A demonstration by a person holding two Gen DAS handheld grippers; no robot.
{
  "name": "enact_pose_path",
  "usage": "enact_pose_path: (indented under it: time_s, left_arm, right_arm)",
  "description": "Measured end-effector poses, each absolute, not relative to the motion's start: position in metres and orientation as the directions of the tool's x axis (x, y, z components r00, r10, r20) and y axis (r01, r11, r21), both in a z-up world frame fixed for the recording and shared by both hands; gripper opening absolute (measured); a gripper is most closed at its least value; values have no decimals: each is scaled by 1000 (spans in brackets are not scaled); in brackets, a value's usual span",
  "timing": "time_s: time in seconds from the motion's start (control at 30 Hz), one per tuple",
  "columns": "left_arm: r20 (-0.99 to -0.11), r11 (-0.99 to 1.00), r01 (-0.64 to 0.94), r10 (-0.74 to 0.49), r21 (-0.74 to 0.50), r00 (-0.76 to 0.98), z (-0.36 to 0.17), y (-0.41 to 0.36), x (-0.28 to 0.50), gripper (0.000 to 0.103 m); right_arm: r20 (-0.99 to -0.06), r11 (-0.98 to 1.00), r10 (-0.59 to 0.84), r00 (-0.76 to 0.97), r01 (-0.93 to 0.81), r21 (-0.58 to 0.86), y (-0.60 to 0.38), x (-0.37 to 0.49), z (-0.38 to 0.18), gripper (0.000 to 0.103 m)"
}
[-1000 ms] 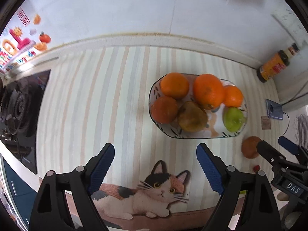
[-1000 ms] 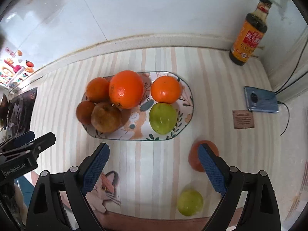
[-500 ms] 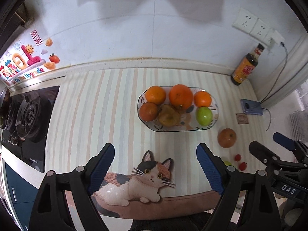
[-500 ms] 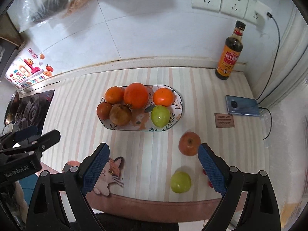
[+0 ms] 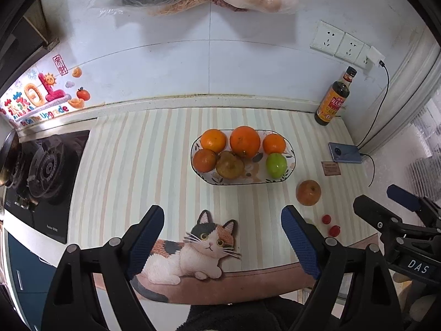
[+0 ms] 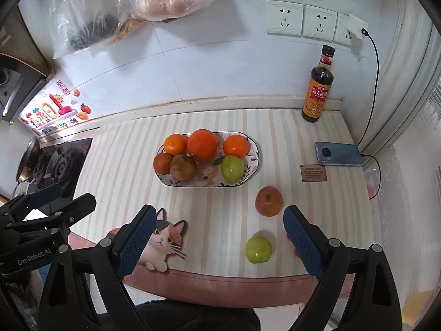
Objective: Organize fruits
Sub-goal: 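Withdraw both tools from the plate, then grasp the green apple with the left tool while the right tool grasps the red apple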
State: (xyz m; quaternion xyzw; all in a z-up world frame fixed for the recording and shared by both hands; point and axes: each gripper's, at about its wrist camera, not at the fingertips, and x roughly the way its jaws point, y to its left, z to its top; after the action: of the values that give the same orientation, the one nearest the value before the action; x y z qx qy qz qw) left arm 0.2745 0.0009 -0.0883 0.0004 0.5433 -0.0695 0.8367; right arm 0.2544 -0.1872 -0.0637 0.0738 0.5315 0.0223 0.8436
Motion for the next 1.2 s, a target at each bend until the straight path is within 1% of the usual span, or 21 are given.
enact_pose_path:
  time_s: [0.1, 0.2, 0.23, 0.3, 0.4, 0.43, 0.5, 0.6, 0.63, 0.67, 0.7, 0.77, 0.8, 0.87, 0.93, 1.03, 1.1, 1.13, 1.17, 1.2]
  left_arm:
    - [-909, 990, 110, -122, -84, 399, -88, 1, 272, 87]
    - [-911, 990, 108, -131, -96, 392, -91, -2, 272, 87]
    - [-912, 988, 112, -138, -103, 386, -93, -4, 273, 87]
    - [-927, 984, 142, -153, -110, 344, -103, -12, 276, 99]
    - [-942, 981, 176, -128, -76, 309, -126, -31, 280, 100]
    - [-950, 980, 188, -122, -68, 289, -136, -38, 282, 100]
    - [-960, 977, 204, -118, -66, 253, -152, -50, 285, 100]
    - [-978, 968, 240, -114, -70, 176, -185, -73, 289, 100]
    - [-983, 964, 254, -114, -74, 146, -197, -83, 290, 100]
    - [-985, 960, 268, -118, -82, 122, -206, -91, 290, 100]
    - [-988, 957, 278, -118, -86, 100, -214, -100, 292, 99]
    - [-991, 945, 308, -127, -110, 35, -237, -123, 293, 99]
    - [-992, 941, 318, -126, -116, 9, -245, -130, 294, 99]
    - [-991, 933, 335, -123, -133, -50, -267, -150, 296, 99]
    - [-988, 925, 349, -119, -147, -101, -288, -169, 297, 99]
    - [-982, 913, 377, -104, -158, -160, -318, -196, 296, 99]
    - [-972, 906, 376, -124, -193, -200, -330, -206, 295, 99]
    - [-967, 901, 378, -136, -211, -215, -336, -213, 293, 99]
    - [-966, 899, 382, -139, -214, -216, -339, -216, 292, 87]
    - [-959, 886, 395, -159, -243, -233, -341, -220, 290, 75]
  right_arm:
    - [-893, 987, 123, 433, 41, 156, -188, 253, -64, 95]
    - [-890, 979, 151, 430, 59, 194, -195, 253, -68, 96]
    - [-889, 977, 155, 430, 65, 201, -197, 254, -69, 99]
    - [-889, 974, 156, 430, 85, 212, -207, 257, -77, 100]
    - [-903, 966, 163, 398, 122, 228, -225, 263, -101, 100]
    - [-904, 957, 183, 385, 140, 254, -235, 265, -115, 100]
    - [-918, 950, 187, 350, 175, 260, -247, 267, -138, 99]
    - [-941, 935, 196, 277, 237, 264, -269, 269, -184, 89]
    - [-946, 927, 206, 251, 261, 271, -277, 268, -199, 78]
    - [-947, 912, 227, 228, 293, 289, -286, 267, -214, 73]
    - [-942, 893, 253, 218, 321, 314, -294, 264, -226, 71]
    - [-943, 861, 264, 201, 393, 325, -316, 253, -254, 63]
    - [-943, 861, 264, 201, 393, 325, -316, 253, -254, 61]
    - [-943, 846, 264, 203, 421, 327, -329, 244, -265, 53]
    - [-942, 835, 263, 209, 439, 331, -340, 236, -272, 49]
    - [-947, 830, 241, 211, 460, 314, -354, 230, -276, 49]
    - [-951, 830, 223, 213, 470, 300, -363, 229, -278, 49]
    - [-954, 831, 212, 211, 474, 290, -367, 228, -279, 49]
    - [-957, 832, 200, 210, 479, 279, -371, 227, -280, 49]
    - [-959, 834, 193, 207, 481, 271, -374, 226, -281, 49]
